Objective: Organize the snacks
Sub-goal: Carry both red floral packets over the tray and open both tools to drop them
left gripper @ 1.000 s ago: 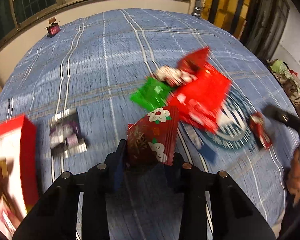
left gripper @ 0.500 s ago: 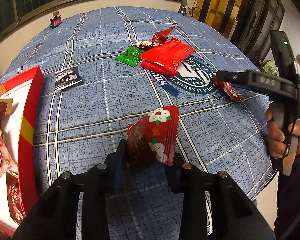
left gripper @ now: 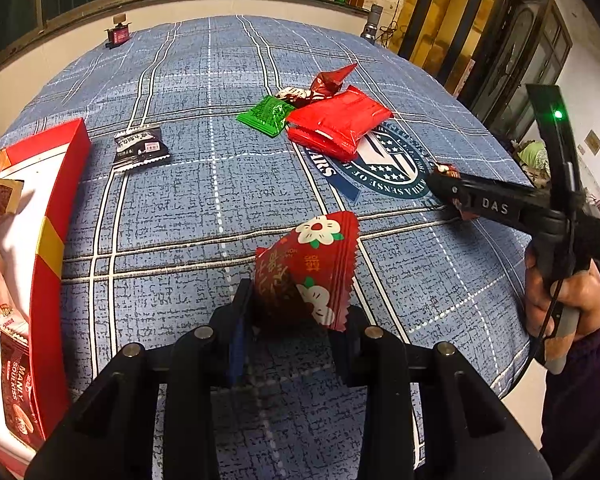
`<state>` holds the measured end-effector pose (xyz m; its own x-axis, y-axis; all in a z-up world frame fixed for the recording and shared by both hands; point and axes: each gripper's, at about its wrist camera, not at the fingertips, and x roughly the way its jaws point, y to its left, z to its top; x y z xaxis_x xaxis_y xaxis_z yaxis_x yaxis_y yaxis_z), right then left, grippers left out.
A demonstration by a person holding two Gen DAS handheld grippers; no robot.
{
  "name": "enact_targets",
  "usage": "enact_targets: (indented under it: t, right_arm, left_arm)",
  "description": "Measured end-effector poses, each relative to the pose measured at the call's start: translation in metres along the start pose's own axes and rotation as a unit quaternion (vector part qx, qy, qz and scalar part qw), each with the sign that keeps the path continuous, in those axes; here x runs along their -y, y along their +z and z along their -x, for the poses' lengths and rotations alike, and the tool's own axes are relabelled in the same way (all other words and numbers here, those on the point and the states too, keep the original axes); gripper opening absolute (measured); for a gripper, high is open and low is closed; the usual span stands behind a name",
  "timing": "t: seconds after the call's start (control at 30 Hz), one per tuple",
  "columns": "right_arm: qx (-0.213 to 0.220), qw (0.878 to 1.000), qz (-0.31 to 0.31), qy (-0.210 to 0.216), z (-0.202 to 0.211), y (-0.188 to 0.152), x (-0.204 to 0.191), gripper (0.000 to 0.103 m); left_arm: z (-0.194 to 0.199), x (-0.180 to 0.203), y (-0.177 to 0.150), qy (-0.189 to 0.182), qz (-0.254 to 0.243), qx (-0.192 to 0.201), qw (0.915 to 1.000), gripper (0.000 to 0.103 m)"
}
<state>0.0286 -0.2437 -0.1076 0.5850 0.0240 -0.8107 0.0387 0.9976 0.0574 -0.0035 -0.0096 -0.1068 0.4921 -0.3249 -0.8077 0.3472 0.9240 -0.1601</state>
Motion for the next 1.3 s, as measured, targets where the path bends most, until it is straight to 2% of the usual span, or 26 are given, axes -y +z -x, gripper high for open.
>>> enact_targets:
  t: [0.2,0.3,0.53,0.8,1.3]
  right_arm:
    - [-0.004,0.999,0.000,0.050,0.013,-0.014,-0.009,0.041]
    - [-0.009,0.995,0.000,0.101,0.018,-0.023,-0.017,0.040]
    - [-0.020,0.989,-0.009,0.149,0.022,-0.026,-0.025,0.040]
    - [-0.024,0.988,0.002,0.152,0.026,-0.028,-0.036,0.040]
    - [-0.037,0.986,0.015,0.161,0.027,-0.029,-0.058,0.040]
  left_arm:
    - [0.002,0.005,-0.004,0.020,-0.006,0.003,0.9998,0.032]
    - [0.002,0.007,-0.007,0.035,-0.013,0.007,0.9993,0.032]
    - [0.010,0.009,-0.009,0.082,-0.030,0.032,0.9957,0.032]
    - [0.021,0.009,-0.009,0.103,-0.039,0.051,0.9926,0.032]
    - [0.038,-0.001,-0.012,0.104,-0.030,0.066,0.9919,0.032]
